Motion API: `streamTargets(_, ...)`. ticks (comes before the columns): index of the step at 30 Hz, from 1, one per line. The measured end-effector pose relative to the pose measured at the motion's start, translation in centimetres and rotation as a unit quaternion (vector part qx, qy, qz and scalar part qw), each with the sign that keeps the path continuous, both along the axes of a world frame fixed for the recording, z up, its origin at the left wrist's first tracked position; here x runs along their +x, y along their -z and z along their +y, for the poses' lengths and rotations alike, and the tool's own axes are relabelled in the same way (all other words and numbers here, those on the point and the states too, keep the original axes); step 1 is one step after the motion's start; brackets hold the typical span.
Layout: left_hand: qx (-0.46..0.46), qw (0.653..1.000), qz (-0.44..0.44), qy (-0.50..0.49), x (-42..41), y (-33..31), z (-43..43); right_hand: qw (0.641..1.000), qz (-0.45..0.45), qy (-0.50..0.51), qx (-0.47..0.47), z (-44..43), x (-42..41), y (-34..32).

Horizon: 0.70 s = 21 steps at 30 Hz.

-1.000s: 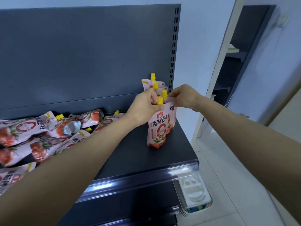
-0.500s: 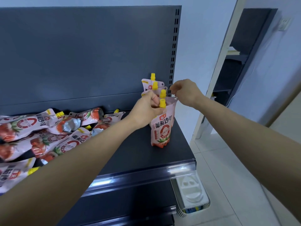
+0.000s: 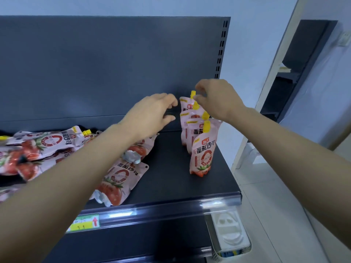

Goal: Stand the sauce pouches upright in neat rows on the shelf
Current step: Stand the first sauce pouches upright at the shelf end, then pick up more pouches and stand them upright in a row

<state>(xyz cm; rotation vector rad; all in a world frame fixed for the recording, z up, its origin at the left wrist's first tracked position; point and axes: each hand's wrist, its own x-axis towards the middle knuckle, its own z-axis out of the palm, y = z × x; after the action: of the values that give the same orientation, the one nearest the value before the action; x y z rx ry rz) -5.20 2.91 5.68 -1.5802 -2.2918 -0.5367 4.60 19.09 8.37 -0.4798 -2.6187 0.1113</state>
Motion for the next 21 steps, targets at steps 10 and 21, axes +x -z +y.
streamTargets(10, -0.119, 0.969, 0.202, -0.076, -3.8, -1.8, -7.5, 0.987, -0.103, -0.062, 0.107, -7.4, -4.6, -0.6)
streamTargets(21, -0.200, 0.970, 0.102, -0.095, -7.5, 4.0, -12.9, 0.967, -0.237, -0.039, -0.084, -9.9, -11.8, 7.2)
